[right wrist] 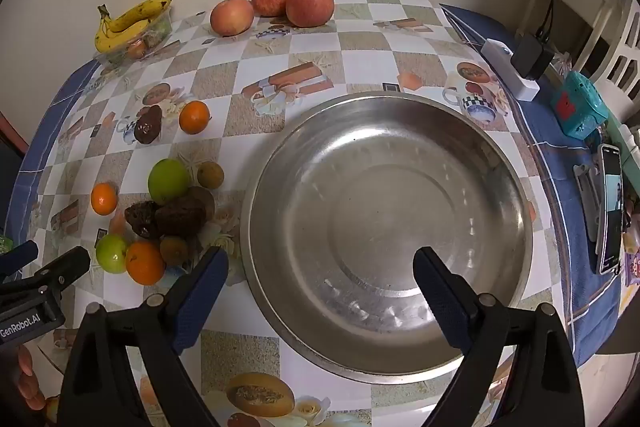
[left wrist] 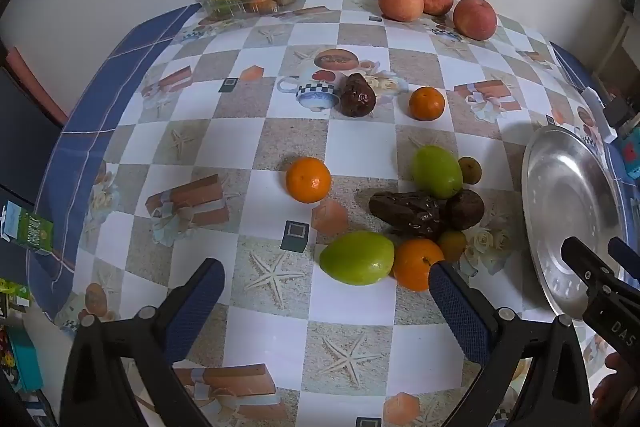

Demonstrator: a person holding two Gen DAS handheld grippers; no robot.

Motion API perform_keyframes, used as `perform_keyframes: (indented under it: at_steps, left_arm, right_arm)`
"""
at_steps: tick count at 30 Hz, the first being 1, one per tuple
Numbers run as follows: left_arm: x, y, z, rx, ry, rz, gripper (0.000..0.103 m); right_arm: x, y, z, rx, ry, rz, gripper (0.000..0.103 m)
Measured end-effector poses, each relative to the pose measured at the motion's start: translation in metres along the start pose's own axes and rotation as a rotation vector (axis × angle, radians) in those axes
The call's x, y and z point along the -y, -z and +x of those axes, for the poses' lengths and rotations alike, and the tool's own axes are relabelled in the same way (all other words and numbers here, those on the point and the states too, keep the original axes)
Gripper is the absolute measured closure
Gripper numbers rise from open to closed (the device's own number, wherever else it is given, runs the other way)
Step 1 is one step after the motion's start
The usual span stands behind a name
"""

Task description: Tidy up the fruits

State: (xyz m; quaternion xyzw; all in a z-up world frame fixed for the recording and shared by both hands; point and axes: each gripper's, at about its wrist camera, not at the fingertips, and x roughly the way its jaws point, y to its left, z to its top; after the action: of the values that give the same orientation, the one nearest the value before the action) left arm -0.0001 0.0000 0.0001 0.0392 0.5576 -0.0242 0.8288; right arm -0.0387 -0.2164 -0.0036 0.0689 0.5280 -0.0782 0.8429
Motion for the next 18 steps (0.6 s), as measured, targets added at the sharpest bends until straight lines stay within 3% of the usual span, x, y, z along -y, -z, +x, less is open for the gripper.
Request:
perform_keyframes:
  at_steps: [18]
  left_arm:
    - [0.0016,0.0002,0.0019,-0.020,0.032,-0.010,0.000]
  right_arm:
    - [0.0022,0.0008,-0.0004,0.001,-0.008,0.012,0.009]
